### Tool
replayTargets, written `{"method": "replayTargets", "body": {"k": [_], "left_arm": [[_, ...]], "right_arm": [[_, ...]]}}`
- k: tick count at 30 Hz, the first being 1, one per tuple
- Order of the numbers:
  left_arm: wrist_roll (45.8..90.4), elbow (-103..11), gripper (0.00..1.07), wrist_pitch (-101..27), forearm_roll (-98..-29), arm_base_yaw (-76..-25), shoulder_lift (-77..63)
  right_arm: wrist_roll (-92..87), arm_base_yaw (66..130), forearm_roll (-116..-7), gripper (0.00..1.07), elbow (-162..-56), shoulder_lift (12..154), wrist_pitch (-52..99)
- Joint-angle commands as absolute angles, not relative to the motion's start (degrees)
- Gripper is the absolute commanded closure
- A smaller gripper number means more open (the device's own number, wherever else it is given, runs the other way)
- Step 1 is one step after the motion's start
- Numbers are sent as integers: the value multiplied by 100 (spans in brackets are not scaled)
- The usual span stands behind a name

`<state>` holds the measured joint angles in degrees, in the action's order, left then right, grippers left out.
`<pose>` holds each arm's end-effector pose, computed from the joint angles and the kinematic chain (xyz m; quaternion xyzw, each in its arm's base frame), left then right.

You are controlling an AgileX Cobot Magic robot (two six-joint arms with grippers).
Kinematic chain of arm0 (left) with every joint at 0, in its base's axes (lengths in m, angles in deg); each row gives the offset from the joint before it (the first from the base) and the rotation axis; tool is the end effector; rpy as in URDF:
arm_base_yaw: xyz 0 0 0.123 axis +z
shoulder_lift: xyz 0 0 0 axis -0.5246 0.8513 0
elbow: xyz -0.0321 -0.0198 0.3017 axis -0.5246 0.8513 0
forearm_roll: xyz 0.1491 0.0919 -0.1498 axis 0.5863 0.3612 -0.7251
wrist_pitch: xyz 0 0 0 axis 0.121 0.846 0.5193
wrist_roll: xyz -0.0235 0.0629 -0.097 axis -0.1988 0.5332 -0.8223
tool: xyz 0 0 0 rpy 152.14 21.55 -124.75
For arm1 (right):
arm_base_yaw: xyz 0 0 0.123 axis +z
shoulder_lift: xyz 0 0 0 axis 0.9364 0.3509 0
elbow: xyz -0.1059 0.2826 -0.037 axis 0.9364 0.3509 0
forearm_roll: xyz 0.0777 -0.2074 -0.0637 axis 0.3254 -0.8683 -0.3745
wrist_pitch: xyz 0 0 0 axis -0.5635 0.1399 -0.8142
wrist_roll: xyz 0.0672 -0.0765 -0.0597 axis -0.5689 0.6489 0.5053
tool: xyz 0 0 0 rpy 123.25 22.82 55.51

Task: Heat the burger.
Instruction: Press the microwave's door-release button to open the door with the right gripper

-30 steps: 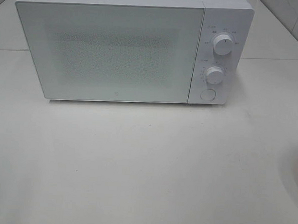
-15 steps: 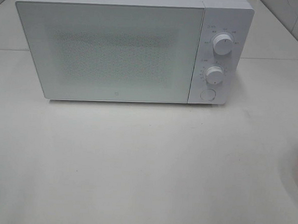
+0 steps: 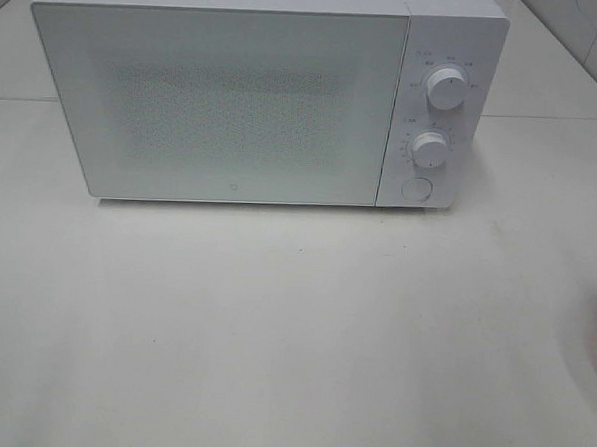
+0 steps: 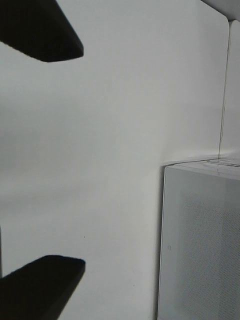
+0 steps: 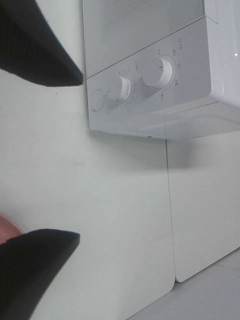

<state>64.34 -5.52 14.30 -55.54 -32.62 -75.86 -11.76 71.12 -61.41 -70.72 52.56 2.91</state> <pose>-0.0231 -0.0116 0.2575 0.0107 0.8519 -0.0618 0.5200 0.1274 0.0036 0.3057 0.0198 0.8251 0.0299 0.5638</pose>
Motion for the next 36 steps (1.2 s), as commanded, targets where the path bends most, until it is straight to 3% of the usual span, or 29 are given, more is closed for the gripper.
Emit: {"method": "replayTargets", "body": {"k": [1,36], "left_arm": [[6434,-541,9,1344,-5582,-3267,-7723],[6434,-541,9,1344,-5577,-3267,-7723]], "right_arm": [[-1119,7100,-6141,31,-7106,5605,738],[-1119,7146,-6141,31,-6831,8355,3946]]}}
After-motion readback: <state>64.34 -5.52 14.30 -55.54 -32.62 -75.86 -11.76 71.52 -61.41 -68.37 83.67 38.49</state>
